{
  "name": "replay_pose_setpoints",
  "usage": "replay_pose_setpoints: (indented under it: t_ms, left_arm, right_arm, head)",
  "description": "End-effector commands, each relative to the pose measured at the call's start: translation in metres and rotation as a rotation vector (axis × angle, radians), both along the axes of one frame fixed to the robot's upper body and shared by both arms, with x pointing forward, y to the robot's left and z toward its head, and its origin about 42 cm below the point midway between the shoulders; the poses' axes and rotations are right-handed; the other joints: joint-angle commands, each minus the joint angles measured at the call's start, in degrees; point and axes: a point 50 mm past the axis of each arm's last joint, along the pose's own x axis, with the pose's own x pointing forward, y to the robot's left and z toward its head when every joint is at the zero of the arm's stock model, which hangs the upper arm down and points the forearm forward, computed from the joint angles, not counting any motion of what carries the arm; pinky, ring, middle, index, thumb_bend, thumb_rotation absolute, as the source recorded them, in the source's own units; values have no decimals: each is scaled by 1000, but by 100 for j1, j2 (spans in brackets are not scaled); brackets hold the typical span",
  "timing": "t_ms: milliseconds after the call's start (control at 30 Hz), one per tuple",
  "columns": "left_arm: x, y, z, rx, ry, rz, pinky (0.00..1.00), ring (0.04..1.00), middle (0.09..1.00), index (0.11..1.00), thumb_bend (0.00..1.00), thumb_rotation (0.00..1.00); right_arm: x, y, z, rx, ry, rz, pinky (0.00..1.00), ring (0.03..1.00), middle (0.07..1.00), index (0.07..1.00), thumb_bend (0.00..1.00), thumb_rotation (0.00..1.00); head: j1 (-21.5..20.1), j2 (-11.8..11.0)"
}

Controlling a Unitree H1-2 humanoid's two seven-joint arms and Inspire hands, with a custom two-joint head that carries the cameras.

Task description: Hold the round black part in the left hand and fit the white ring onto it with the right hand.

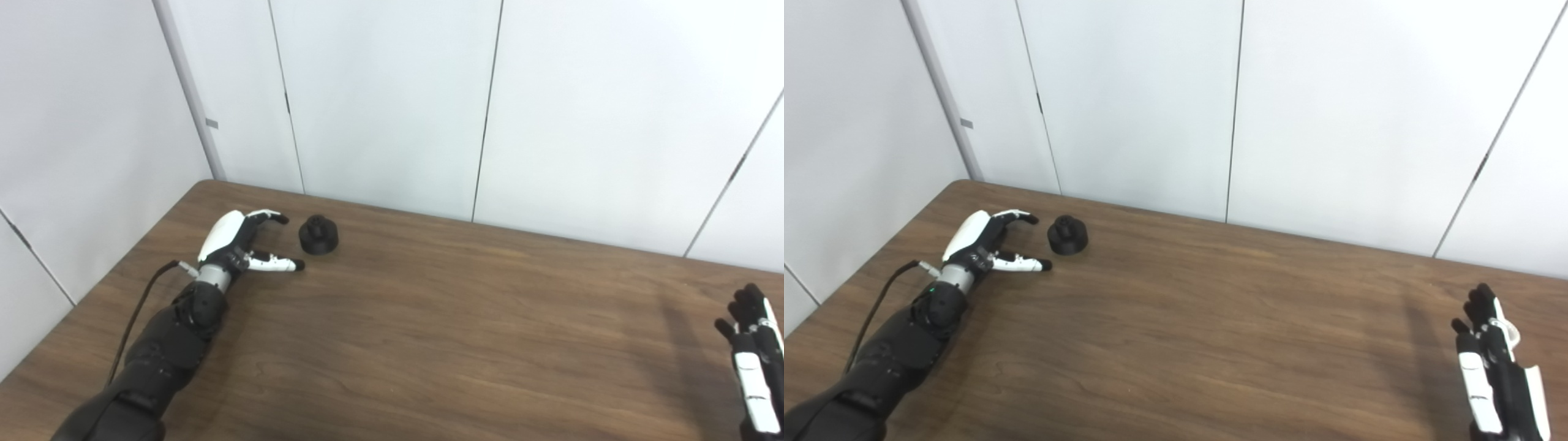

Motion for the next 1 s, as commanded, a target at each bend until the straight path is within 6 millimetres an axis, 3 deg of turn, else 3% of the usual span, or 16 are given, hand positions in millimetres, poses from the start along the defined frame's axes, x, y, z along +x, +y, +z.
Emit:
replay_pose_setpoints:
  t_ms: [0,300,967]
  left_arm:
    - [4,-4,-6,40,59,-29,897,908,871,746,963,277]
    - [11,-14,-7,109,99,-74,917,914,864,741,940,318]
    - [22,-25,-5,99,122,-100,930,918,865,734,950,284]
  right_arm:
    - [-26,3,-37,39,125,-19,930,981,978,981,306,847]
    - [-29,6,-36,49,121,-22,929,974,972,975,294,837]
    - [-33,10,-33,47,114,-24,908,965,966,970,325,841]
  head:
    - [-2,27]
    - [-46,48]
    - [-125,68]
